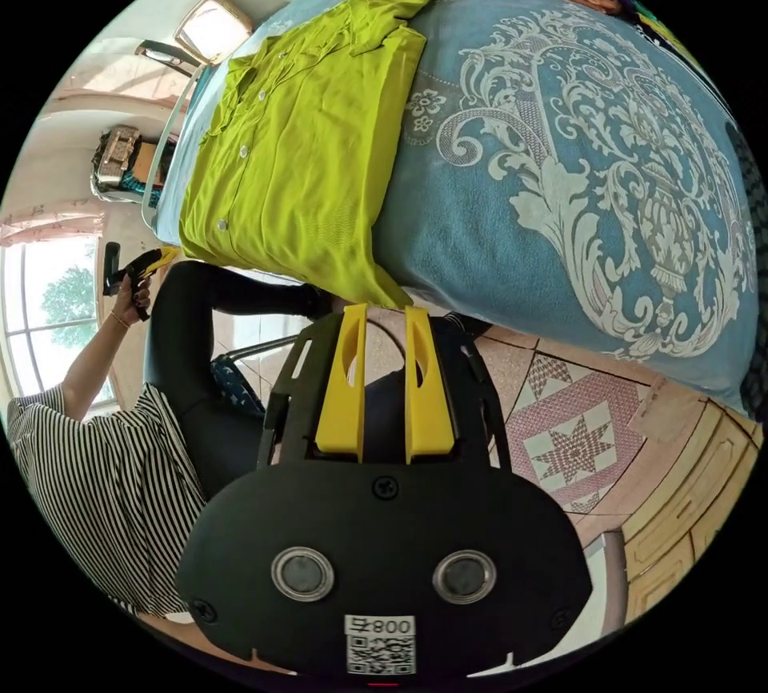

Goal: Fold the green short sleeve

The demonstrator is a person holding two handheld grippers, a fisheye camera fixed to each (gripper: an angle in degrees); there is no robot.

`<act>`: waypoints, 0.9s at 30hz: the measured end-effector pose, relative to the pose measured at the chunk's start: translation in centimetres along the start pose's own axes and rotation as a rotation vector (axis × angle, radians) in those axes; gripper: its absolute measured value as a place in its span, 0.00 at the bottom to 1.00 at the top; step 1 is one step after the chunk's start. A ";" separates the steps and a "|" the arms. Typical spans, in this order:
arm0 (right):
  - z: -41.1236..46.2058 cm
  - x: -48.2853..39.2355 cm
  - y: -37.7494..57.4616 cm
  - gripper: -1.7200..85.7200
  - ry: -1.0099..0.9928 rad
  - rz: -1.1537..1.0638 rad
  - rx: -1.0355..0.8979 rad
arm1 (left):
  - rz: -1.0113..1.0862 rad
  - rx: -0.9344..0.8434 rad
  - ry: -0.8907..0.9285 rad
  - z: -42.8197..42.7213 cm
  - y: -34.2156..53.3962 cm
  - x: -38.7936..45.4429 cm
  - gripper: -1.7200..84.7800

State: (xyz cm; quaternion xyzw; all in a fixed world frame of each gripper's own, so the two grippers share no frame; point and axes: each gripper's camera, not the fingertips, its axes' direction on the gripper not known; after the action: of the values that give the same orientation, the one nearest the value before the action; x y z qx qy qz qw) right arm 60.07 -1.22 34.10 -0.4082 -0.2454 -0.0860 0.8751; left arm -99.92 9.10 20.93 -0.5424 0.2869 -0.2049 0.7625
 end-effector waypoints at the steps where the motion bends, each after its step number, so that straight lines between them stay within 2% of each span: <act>1: 0.4 0.2 0.0 0.11 0.007 -0.008 -0.006 | 0.000 -0.019 -0.014 0.3 0.3 -0.1 0.14; 15: 3.5 1.4 0.3 0.09 0.023 -0.075 -0.146 | 0.049 -0.242 -0.267 3.6 0.6 -1.6 0.13; 20: 3.9 2.4 1.0 0.07 0.003 -0.071 -0.164 | 0.100 -0.266 -0.214 3.7 0.8 -2.2 0.11; 27: 4.4 3.2 2.2 0.04 -0.008 -0.110 -0.212 | 0.178 -0.313 -0.228 3.2 2.5 -1.7 0.05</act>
State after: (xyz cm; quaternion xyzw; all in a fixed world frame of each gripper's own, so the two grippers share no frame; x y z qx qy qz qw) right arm 62.07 3.70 36.65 -0.4847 -0.2603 -0.1579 0.8200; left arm -99.13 13.24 19.76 -0.6464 0.2740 -0.0269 0.7116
